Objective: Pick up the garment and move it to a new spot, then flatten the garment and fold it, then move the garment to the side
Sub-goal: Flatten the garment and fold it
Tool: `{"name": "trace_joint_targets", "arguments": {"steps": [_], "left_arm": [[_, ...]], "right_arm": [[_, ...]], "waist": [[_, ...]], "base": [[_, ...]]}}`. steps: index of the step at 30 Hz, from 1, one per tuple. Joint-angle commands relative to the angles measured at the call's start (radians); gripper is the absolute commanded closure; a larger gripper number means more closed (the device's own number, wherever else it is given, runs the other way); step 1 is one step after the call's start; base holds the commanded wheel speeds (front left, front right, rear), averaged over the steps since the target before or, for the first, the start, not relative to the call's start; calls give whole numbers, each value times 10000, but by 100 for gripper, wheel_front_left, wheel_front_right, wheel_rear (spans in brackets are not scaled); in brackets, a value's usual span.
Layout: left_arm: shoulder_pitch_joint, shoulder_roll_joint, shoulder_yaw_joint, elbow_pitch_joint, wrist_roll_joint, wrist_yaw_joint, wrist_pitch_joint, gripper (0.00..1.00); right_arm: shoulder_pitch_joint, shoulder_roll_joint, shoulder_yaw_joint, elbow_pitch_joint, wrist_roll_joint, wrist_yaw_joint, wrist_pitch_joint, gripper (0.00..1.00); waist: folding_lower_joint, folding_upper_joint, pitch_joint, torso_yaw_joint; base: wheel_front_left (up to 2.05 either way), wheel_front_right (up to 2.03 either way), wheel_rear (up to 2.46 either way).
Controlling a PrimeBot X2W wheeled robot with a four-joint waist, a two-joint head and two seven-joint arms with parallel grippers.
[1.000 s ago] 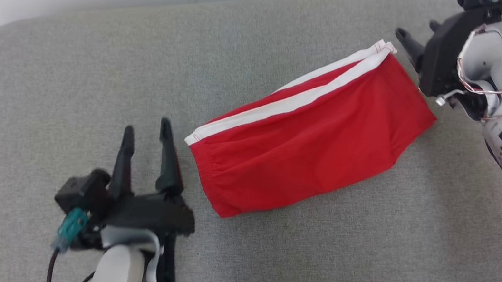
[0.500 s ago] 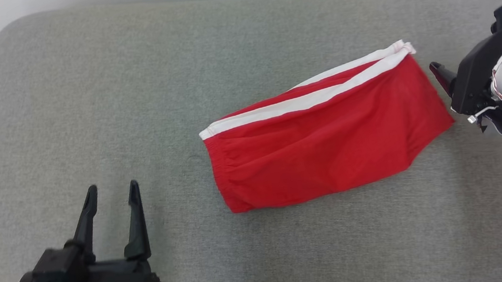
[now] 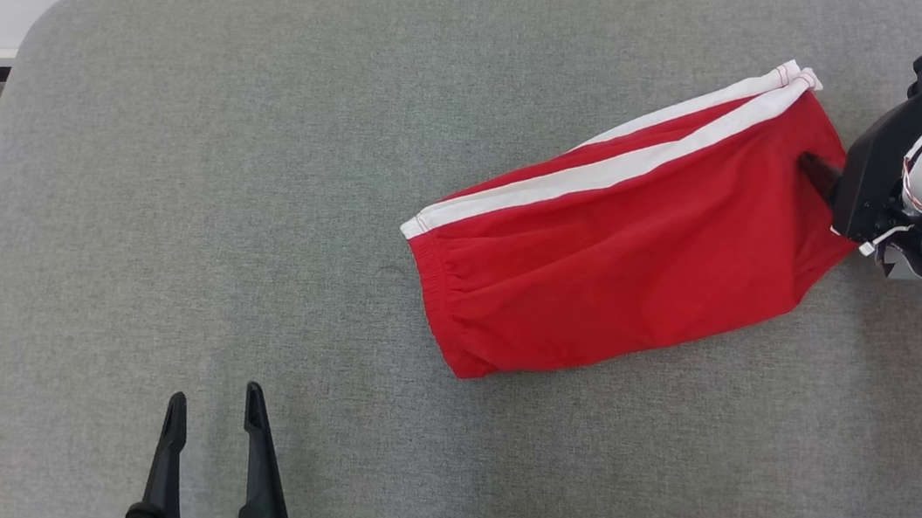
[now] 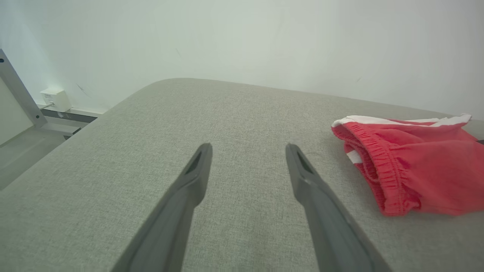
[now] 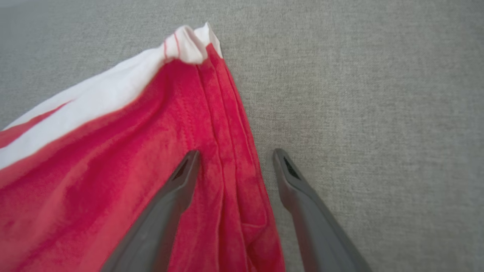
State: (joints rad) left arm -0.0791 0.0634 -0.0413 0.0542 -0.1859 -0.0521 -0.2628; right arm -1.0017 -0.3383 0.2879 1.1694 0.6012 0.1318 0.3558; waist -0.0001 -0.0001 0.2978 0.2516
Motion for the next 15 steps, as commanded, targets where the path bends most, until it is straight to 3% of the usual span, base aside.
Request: {"name": "trace_joint_targets", "arguments": {"steps": [1, 7, 9, 10, 11, 12, 13, 15], "left_arm": [[99, -39, 39, -52, 1, -1, -16, 0], [189, -98, 30, -61, -33, -70, -16, 0], [237, -104, -13, -60, -56, -81, -16, 0], [252, -106, -36, -59, -78, -90, -18, 0], [255, -111, -46, -64, -98, -97, -18, 0], [254, -117, -60, -69, -117, -95, -16, 0], [262, -121, -78, -75, -127, -82, -18, 0], [293, -125, -83, -73, -152, -67, -18, 0]], "right_arm": [[467, 204, 155, 192, -121, -26, 119, 0], [698, 319, 529, 229, -318, -3, 290, 3], [775, 251, 723, 294, -491, -5, 345, 44], [802, 212, 781, 329, -533, -5, 346, 44], [811, 186, 795, 356, -559, -5, 320, 64], [812, 162, 794, 378, -568, -5, 282, 91], [801, 129, 803, 387, -604, -14, 200, 100], [740, 61, 828, 429, -659, -29, 138, 100]], "waist": [[1, 1, -5, 30], [1, 1, -33, 76], [1, 1, -38, 113], [1, 1, -37, 138], [1, 1, -29, 162], [1, 1, -21, 179], [1, 1, -14, 194], [1, 1, 15, 205]], "base": [[0, 0, 0], [0, 0, 0], [0, 0, 0], [0, 0, 0], [0, 0, 0], [0, 0, 0], [0, 0, 0], [0, 0, 0]]}}
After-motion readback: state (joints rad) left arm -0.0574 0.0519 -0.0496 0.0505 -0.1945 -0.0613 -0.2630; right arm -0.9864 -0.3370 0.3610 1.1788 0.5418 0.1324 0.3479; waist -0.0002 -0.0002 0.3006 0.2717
